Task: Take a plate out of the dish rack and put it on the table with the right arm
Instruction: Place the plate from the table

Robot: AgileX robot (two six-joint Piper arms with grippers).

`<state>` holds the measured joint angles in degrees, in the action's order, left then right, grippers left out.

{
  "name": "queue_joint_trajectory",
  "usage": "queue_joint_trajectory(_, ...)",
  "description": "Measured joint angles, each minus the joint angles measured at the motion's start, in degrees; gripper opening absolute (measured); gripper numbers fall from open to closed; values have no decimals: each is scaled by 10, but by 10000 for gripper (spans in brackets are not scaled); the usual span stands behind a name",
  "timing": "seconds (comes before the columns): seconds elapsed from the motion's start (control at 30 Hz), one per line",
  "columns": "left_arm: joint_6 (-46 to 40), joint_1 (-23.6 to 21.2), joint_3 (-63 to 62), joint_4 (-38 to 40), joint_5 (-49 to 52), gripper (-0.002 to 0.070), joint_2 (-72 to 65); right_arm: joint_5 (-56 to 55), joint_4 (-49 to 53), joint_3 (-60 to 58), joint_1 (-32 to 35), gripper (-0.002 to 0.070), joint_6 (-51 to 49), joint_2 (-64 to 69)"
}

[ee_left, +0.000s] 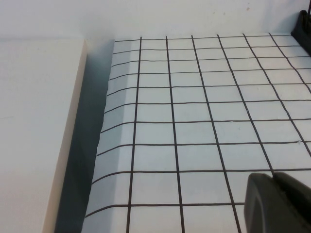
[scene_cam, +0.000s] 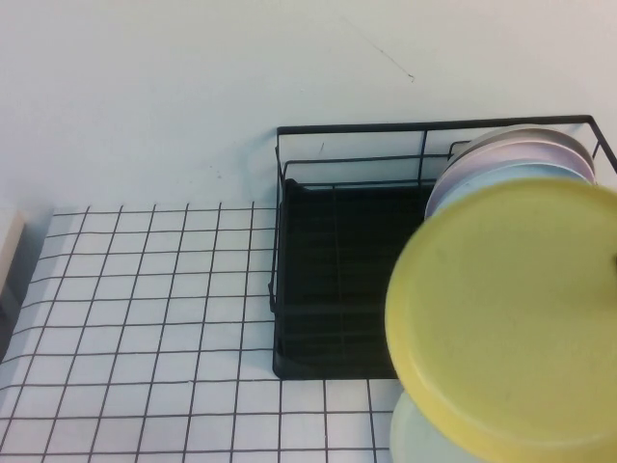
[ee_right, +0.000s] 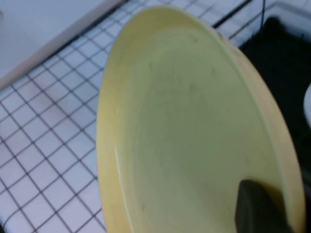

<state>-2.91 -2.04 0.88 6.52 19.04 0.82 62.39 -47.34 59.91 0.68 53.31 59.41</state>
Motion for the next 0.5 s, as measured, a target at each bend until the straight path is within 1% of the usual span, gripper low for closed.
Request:
queue_joint_trajectory(0.1,0,0,0,0,0,-3,0,-24,37,-76,0,100,-31,0)
queue_joint_trajectory(0.2,0,0,0,0,0,-3,0,-112,52,-166,0,99,-54,12)
queue_joint_trajectory(0.3,0,0,0,0,0,-3,0,-194,18,-235,0,100,-35,33)
queue_joint_trajectory(0.37,0,0,0,0,0,-3,0,-216,-16,-256,0,99,-19,52)
queue_joint_trajectory(0.5,0,0,0,0,0,-3,0,-235,-48,-258,0,99,-2,106)
